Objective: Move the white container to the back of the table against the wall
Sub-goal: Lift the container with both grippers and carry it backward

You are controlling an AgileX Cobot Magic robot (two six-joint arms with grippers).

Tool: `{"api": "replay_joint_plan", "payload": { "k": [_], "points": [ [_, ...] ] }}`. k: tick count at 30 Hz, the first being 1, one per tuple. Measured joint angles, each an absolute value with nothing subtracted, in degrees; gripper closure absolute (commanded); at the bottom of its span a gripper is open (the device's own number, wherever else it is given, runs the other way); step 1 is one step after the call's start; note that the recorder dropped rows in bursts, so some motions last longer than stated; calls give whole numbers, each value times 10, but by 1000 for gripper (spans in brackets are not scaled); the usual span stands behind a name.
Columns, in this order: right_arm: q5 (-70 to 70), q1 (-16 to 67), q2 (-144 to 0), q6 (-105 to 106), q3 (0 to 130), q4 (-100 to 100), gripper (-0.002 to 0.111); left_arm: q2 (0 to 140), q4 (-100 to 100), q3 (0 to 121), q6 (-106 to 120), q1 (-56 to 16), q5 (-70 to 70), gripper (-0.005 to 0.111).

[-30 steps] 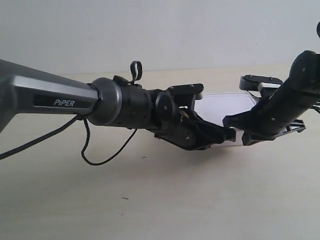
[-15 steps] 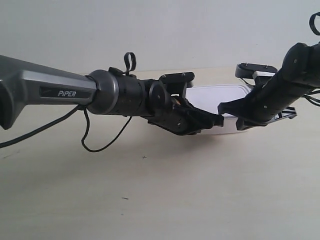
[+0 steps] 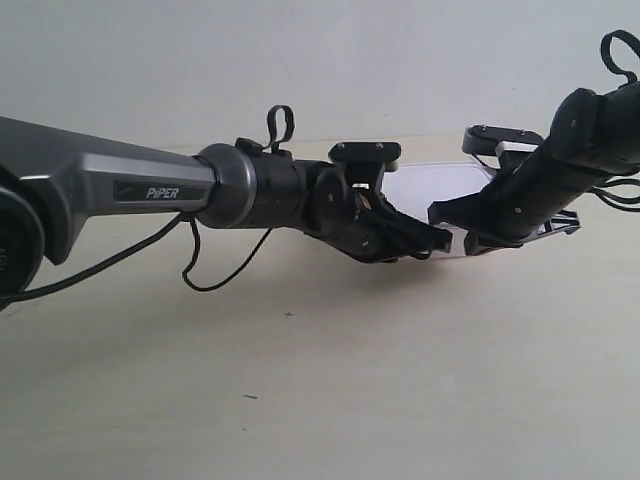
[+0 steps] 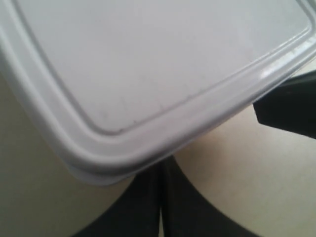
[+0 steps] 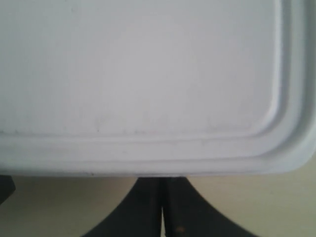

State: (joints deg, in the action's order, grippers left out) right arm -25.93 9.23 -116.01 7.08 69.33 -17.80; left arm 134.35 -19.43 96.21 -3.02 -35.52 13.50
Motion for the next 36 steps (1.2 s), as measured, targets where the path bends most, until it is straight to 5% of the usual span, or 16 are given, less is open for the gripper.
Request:
{"api": "replay_joint_plan", "payload": {
  "k": [36],
  "points": [
    [-229, 92, -1245, 71, 834, -182, 108, 1419, -140, 1090, -45, -318, 144, 107]
  ]
}}
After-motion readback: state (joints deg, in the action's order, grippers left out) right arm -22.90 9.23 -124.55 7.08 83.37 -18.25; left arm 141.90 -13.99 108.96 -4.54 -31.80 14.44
